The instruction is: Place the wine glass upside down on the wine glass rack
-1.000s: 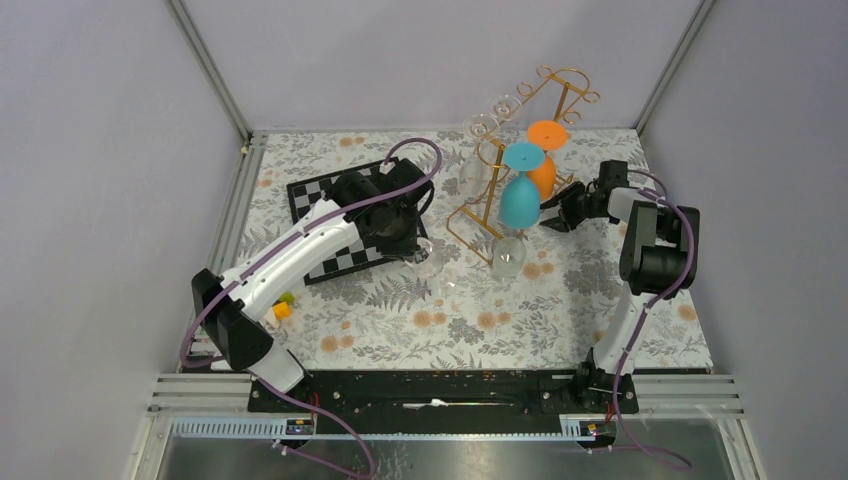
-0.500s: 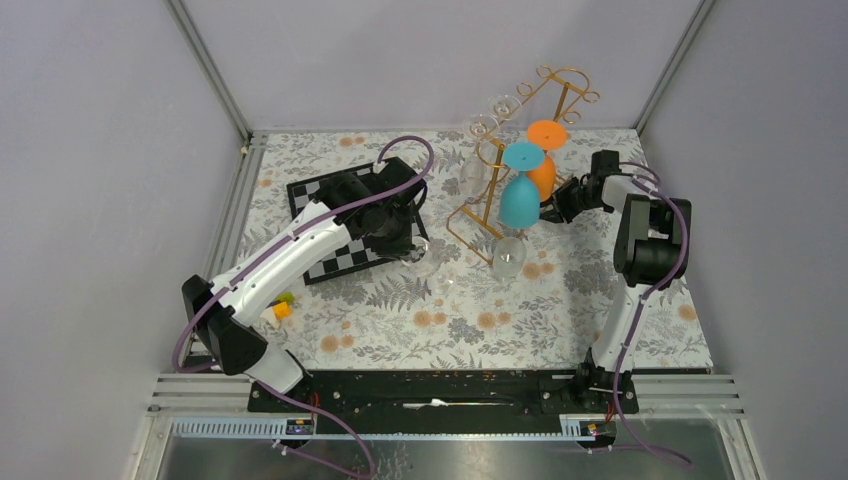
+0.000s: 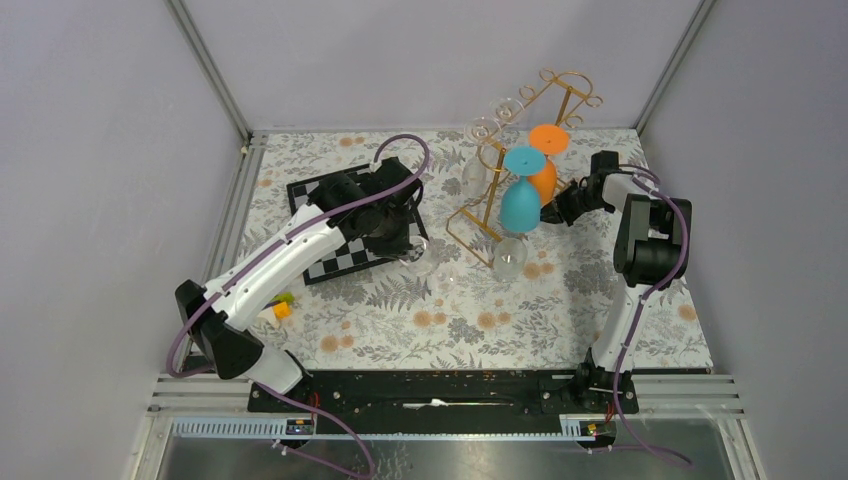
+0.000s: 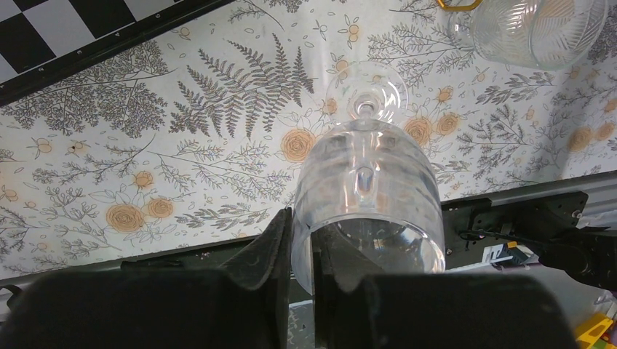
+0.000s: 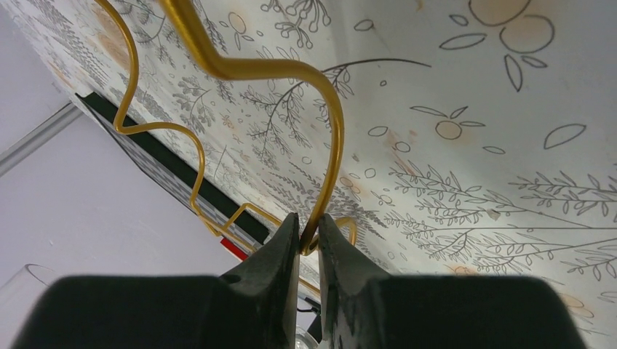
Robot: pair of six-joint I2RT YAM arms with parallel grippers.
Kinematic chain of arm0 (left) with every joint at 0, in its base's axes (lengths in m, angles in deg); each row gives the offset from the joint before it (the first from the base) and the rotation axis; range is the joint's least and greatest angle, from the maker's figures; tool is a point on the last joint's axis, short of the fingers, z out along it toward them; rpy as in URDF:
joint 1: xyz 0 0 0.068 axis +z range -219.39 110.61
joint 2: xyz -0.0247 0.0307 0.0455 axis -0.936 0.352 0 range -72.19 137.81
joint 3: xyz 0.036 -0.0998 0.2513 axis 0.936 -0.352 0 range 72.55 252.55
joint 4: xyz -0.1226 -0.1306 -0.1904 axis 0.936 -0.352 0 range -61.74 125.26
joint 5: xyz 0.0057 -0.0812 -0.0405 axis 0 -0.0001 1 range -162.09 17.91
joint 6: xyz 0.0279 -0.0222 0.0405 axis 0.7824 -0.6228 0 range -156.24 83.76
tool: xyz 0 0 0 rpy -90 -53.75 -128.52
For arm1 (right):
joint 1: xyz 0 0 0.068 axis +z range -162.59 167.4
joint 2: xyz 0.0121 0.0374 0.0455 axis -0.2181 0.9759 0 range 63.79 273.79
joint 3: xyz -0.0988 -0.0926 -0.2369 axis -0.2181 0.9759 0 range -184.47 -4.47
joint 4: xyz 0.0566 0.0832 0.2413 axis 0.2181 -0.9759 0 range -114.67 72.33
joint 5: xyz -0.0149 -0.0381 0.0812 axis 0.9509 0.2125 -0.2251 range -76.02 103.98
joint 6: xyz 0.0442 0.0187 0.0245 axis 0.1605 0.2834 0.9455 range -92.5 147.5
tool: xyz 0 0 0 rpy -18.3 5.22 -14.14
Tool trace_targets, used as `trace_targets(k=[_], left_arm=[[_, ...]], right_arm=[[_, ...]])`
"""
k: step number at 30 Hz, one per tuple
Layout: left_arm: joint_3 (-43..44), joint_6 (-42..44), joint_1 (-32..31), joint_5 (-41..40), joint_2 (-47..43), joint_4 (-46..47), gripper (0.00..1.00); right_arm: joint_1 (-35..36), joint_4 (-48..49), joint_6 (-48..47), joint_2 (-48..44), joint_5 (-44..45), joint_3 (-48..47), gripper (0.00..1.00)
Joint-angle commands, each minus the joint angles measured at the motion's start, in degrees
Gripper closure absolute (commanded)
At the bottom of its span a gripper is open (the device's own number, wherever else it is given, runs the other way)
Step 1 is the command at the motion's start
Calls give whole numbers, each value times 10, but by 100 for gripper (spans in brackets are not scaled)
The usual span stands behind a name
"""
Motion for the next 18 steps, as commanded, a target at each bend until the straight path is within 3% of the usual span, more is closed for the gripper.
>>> trace_targets(k=[1,18], left_arm=[[2,2,3,-10,-33,2,100],[-3,-6,4,-11,-59,-1,100]], right_arm=[[5,-39,-35,-13,-14,16,87],[4,13,-25,-146,-22,164,85]])
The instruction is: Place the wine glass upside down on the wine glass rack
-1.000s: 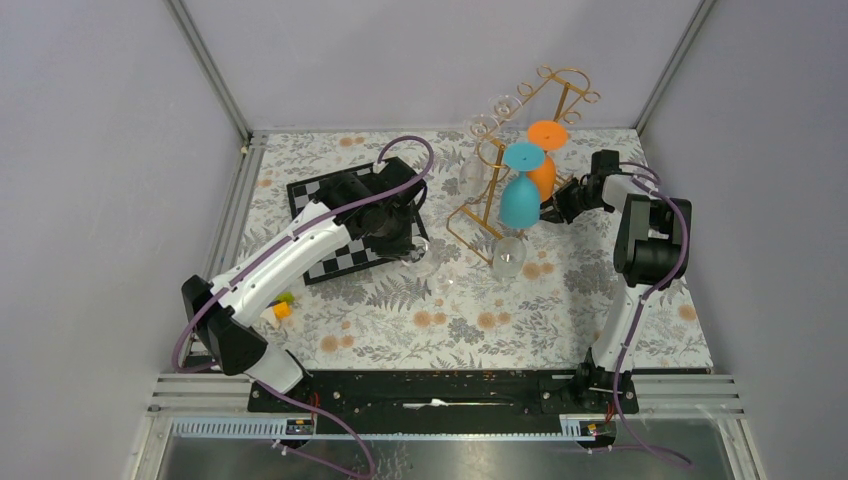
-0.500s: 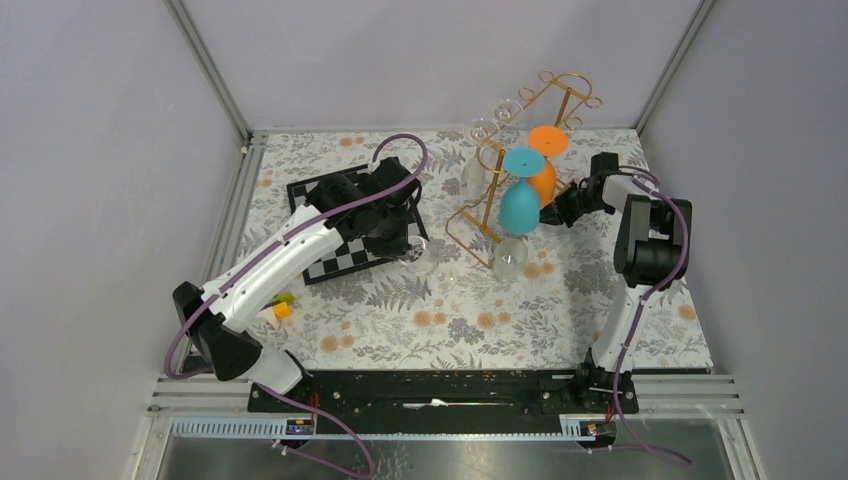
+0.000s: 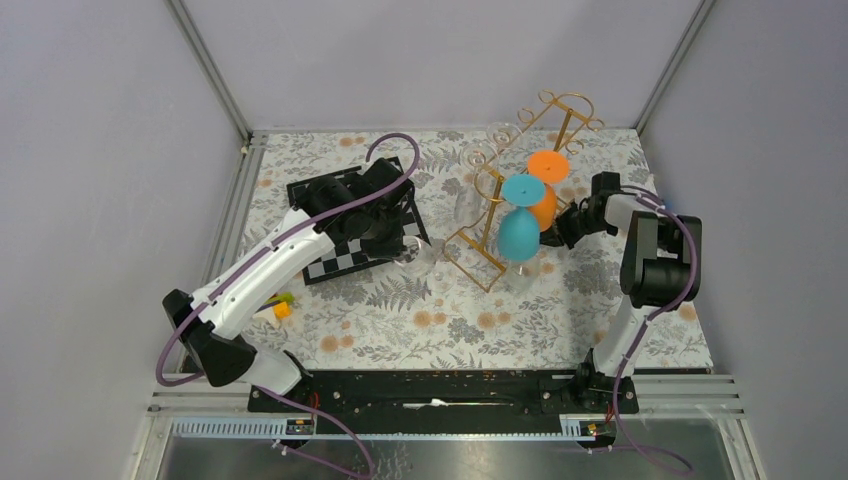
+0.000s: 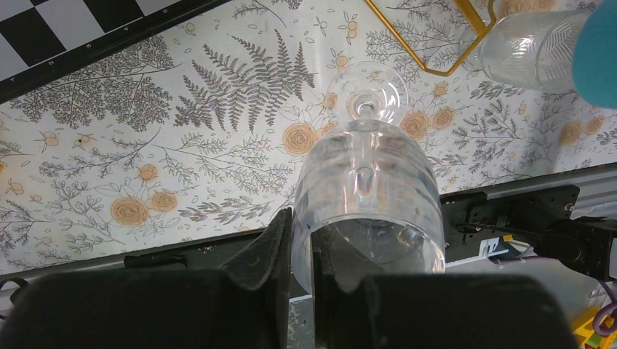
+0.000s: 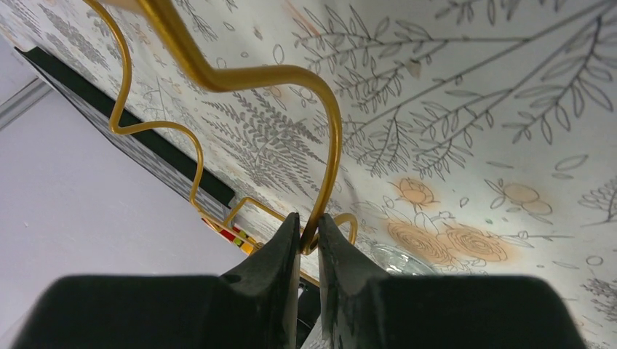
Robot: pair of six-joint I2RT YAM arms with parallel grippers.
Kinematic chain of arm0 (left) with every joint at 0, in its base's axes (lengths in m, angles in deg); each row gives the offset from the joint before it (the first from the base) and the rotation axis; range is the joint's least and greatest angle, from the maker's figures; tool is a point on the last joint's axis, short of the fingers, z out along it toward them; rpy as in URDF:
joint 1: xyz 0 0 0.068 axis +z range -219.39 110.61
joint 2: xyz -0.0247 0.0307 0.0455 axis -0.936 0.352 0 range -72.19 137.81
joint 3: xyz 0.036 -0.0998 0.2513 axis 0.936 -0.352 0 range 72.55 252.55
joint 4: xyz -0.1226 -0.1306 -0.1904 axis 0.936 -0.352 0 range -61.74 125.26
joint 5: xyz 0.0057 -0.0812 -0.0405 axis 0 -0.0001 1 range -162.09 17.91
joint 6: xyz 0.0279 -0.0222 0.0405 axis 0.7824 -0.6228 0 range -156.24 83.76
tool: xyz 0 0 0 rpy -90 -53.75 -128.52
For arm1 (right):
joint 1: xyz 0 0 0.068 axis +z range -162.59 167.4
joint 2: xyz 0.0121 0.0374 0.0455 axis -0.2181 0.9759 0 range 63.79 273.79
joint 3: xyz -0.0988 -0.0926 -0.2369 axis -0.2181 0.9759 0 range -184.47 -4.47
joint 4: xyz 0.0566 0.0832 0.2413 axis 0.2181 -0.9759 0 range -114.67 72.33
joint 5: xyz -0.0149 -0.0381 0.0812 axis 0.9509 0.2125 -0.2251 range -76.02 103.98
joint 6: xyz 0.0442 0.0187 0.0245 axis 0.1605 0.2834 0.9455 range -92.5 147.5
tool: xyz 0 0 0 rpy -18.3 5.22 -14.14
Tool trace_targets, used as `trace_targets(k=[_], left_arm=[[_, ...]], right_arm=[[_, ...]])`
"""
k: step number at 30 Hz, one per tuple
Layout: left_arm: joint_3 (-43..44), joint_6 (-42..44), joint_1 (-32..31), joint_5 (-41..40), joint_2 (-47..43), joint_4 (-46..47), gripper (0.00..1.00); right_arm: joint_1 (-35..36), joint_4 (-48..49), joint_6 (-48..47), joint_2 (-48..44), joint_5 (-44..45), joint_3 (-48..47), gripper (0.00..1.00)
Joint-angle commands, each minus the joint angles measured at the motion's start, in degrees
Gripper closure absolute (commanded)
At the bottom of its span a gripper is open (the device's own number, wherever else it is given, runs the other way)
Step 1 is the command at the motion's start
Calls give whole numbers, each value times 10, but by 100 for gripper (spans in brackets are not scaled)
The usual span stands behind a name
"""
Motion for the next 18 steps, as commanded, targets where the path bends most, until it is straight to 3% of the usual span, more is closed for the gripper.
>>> trace_targets(k=[1,10,18], left_arm=[[-3,-6,4,-10,-32,13,100],[-16,-9,3,10,-74,23,100],[-75,-46,3,53,-156,56,100]], right_arm=[[5,-11,-29,-49,-12,10,84],[2,-128,-113,-168,87,-52,59],[-11,-201,-163,-346,174,-1,48]])
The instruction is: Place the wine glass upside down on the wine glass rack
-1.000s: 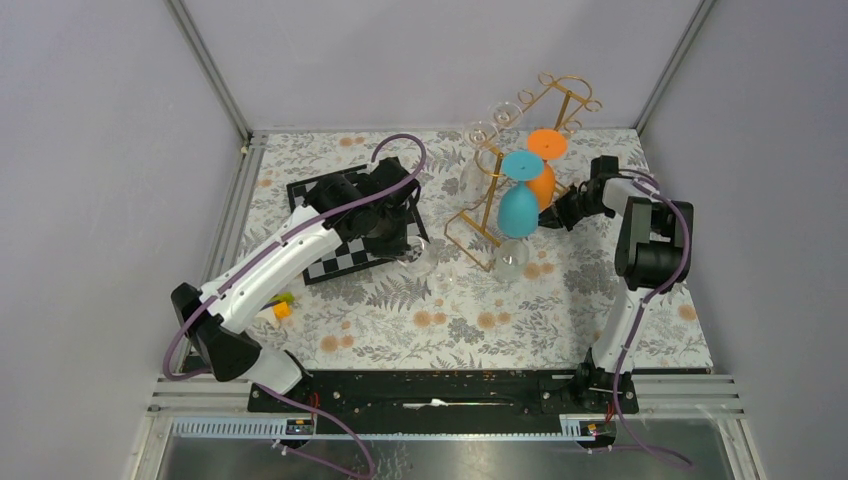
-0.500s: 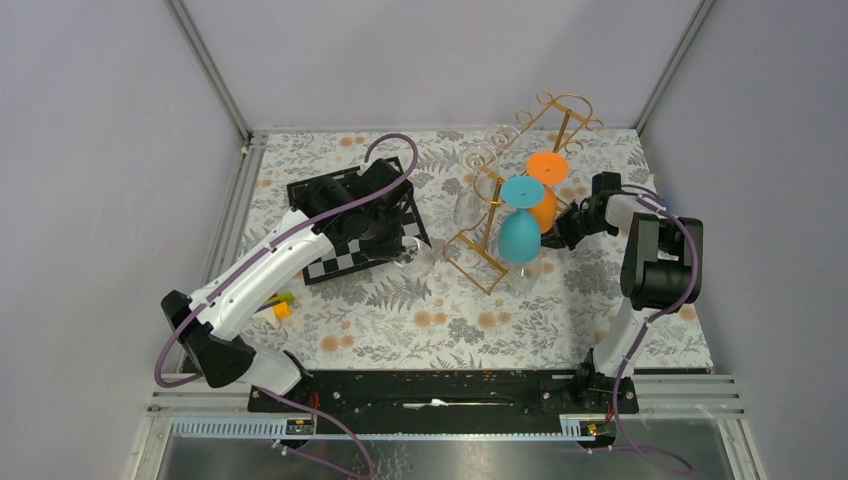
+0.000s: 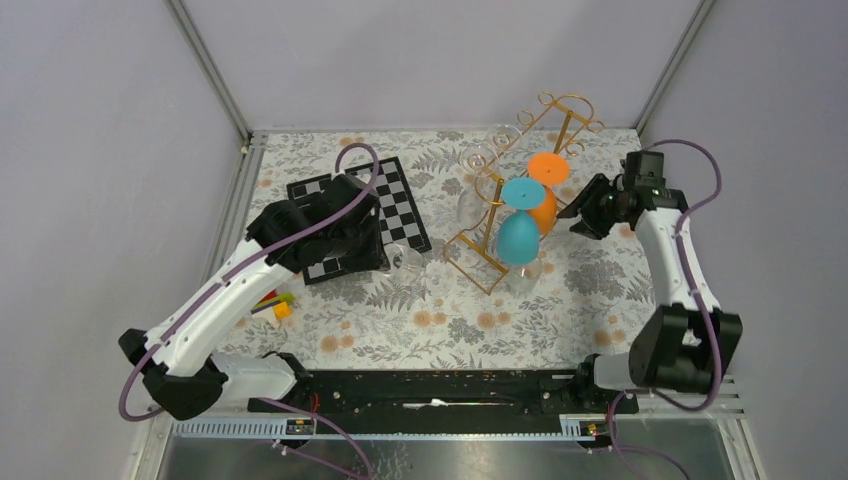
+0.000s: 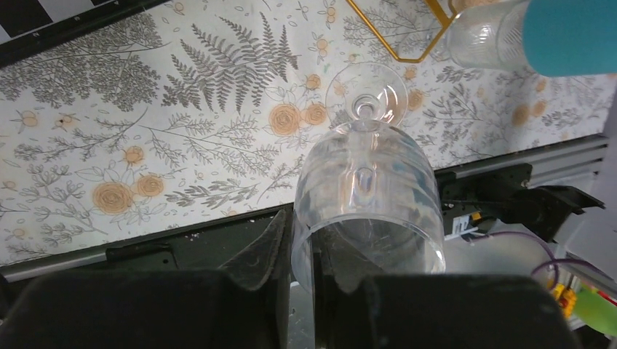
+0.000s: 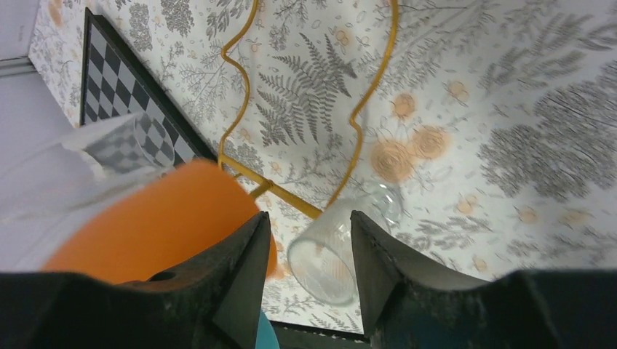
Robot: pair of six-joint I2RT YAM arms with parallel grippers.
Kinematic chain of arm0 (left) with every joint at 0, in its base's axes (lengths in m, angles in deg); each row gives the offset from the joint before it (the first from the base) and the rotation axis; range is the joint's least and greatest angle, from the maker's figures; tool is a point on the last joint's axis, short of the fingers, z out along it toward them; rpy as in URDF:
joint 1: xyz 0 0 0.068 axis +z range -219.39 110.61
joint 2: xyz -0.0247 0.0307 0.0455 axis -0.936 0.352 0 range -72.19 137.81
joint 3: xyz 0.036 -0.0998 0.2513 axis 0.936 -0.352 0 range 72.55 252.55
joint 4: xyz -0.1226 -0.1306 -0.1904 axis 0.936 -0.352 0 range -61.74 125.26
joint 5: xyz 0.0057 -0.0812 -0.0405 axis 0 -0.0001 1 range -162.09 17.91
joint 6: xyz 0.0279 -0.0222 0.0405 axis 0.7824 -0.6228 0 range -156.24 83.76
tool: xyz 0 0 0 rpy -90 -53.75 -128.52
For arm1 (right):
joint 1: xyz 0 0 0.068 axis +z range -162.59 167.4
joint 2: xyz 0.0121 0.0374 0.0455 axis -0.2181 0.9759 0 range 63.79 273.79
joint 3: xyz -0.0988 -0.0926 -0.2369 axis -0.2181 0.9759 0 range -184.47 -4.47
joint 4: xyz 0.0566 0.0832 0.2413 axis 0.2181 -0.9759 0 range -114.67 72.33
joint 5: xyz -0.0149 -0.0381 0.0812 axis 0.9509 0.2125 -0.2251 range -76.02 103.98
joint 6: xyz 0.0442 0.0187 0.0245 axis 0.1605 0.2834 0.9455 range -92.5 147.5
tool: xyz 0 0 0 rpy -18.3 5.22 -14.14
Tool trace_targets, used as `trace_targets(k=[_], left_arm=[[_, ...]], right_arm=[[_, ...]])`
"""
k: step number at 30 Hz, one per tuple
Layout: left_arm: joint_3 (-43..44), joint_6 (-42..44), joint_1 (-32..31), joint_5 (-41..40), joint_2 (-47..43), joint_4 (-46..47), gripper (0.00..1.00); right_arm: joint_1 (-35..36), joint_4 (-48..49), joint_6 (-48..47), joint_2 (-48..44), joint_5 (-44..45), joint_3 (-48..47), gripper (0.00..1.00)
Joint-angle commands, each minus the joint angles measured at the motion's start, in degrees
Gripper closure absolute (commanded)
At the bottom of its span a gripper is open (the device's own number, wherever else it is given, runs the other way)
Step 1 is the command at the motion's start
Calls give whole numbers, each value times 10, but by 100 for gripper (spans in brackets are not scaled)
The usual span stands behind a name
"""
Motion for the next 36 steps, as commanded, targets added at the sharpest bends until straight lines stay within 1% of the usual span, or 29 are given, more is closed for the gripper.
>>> trace_targets(k=[1,6,10,11,12,14,16,17,19,23,25,30,36], left_arm=[[-22,-33,3,39,-55,49,100],[-56,-62,3,82,-101,76,100],[-82,-89,3,128,-126,106,100],[-89,-94,3,136,-130,115,100],[-97,-100,2,144,-134,122,100],[-108,-113,1,154,-140,137,100],[-121,-124,-4,157,-147,152,100],[-128,-129,-8,157,-151,158,100],[-145,-140,-15,156,-159,178,100],[-184,-175,-37,164,-168,243,100],[-201,-189,-52,171,-165,283,100],[-212,-212,-96,160,-135,338,100],[-208,-215,-133,146,-101,375,100]], right_arm=[[-5,-78,-42,-108,54,36,47],[-5,-144,-71,-257,37,77,46],[-4,-208,-72,-363,-29,90,45],[-4,-221,-73,-382,-53,92,42],[3,-240,-73,-396,-71,92,37],[27,-263,-71,-415,-95,92,32],[36,-268,-56,-436,-142,101,31],[40,-260,-37,-448,-175,110,31],[53,-237,9,-476,-204,133,31],[104,-210,80,-522,-202,167,31],[121,-204,94,-541,-195,183,31],[131,-203,103,-569,-197,208,31],[132,-205,78,-556,-203,226,35]])
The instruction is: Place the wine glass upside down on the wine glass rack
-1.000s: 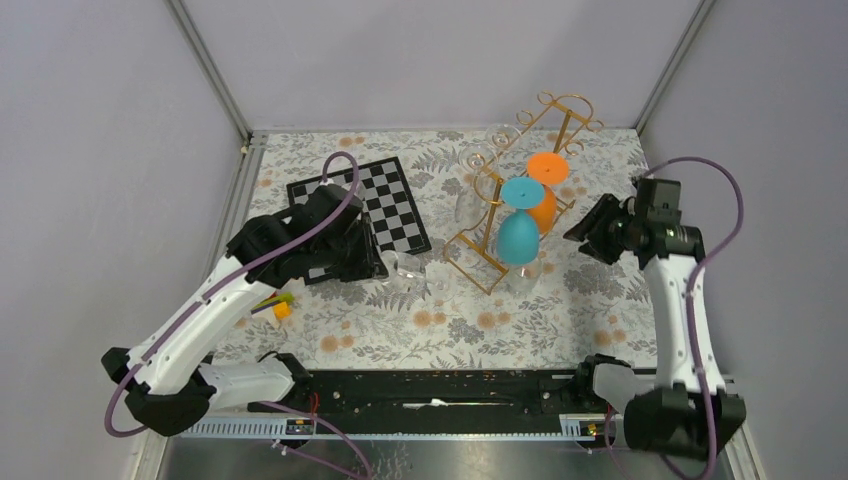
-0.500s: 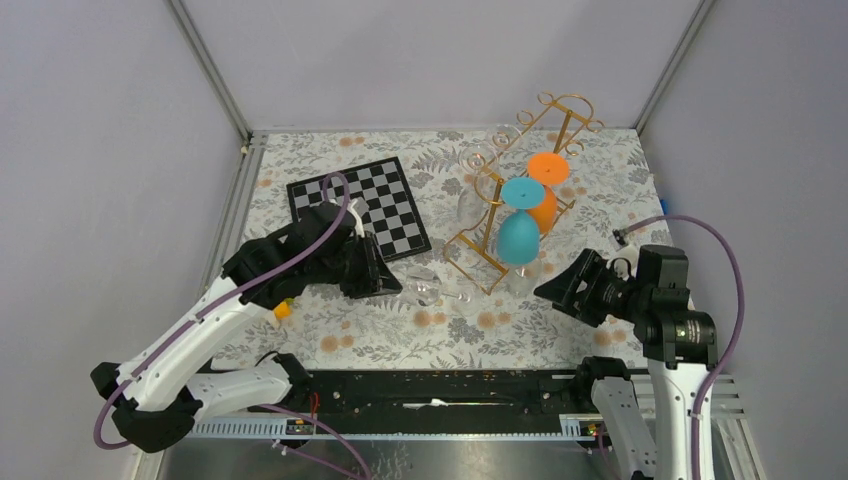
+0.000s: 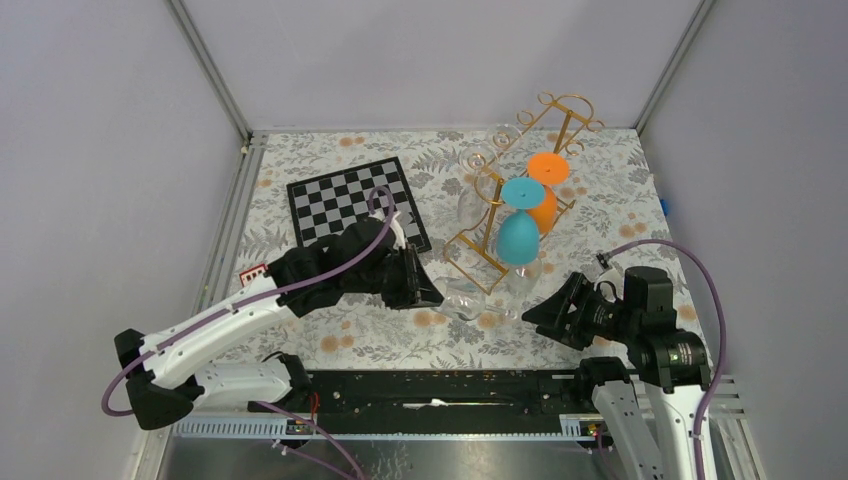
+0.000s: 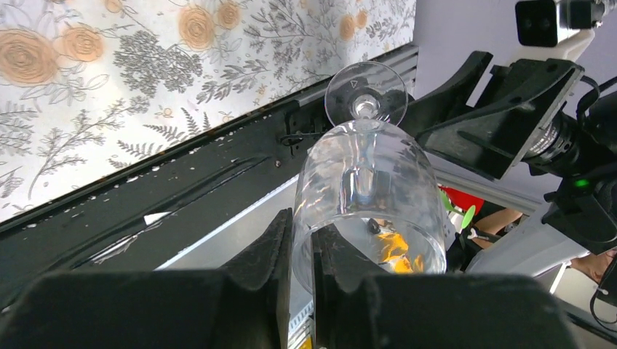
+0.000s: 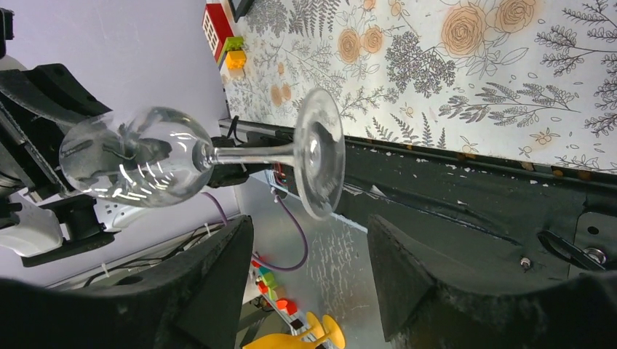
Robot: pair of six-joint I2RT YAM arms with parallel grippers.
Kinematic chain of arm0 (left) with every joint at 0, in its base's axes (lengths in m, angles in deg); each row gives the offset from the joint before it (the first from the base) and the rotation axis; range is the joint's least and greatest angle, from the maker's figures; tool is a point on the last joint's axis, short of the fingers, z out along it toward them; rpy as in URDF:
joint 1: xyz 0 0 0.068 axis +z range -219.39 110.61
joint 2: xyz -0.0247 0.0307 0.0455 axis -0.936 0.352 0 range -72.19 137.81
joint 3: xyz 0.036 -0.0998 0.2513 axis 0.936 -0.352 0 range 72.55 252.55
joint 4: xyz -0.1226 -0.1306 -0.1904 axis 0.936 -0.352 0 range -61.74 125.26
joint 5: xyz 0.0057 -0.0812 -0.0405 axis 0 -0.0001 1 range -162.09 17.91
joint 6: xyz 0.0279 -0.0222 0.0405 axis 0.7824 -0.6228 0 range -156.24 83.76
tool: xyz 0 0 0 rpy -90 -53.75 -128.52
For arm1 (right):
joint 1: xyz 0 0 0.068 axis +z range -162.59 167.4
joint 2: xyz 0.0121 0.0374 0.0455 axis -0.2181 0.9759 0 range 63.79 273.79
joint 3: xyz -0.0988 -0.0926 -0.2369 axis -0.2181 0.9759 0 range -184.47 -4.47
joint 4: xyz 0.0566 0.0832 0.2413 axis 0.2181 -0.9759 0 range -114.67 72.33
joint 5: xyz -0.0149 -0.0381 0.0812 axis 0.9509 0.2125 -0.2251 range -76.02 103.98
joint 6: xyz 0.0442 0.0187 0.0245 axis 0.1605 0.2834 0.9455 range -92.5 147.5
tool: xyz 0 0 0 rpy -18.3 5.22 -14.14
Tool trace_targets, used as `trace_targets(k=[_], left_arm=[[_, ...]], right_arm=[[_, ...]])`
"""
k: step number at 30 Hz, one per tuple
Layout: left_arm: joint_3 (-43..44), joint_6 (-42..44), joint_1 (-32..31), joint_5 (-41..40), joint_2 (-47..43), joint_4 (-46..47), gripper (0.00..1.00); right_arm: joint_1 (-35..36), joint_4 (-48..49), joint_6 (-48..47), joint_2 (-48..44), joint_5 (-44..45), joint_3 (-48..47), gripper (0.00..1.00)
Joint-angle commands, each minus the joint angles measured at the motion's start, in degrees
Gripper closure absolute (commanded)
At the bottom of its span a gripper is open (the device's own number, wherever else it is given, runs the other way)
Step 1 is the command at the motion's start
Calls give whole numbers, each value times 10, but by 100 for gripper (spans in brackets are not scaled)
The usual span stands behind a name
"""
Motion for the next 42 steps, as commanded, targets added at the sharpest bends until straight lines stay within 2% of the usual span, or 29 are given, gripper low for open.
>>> trace_targets(k=[1,3,7,10,13,18,20,21,24,26,32,35,39,42], left_arm=[[7,-18,-23,-4,14,96,100],[7,-19,-31,-9,17,109,100],[7,-23,-43,-27,19,114,100],[7,-26,-47,-32,15,114,100],[4,-28,-51,-35,13,115,100],[-9,-36,-54,-28,12,127,100],[-10,-36,-54,-27,12,128,100],[-12,-36,-54,-27,11,128,96],[-19,-35,-55,-26,2,126,64],[-23,-32,-54,-30,-6,114,47],[-23,16,-45,-69,-41,27,15],[-16,57,-30,-94,-62,-32,10],[-5,90,11,-104,-81,-109,9],[-4,104,38,-103,-98,-130,9]], right_arm=[[5,15,-15,14,-23,6,36],[5,20,-23,16,-24,9,40],[5,13,-40,29,-29,18,62],[6,-3,-60,32,-23,16,64],[5,-1,-60,29,-25,30,71],[6,19,-59,29,-26,36,99],[5,23,-66,33,-22,30,100],[6,24,-71,36,-20,26,100],[5,27,-86,51,-14,6,100],[6,28,-99,66,-2,-12,100],[5,36,-198,132,46,-90,100],[6,32,-264,174,60,-144,100],[7,14,-330,204,86,-216,100],[8,9,-359,212,84,-257,100]])
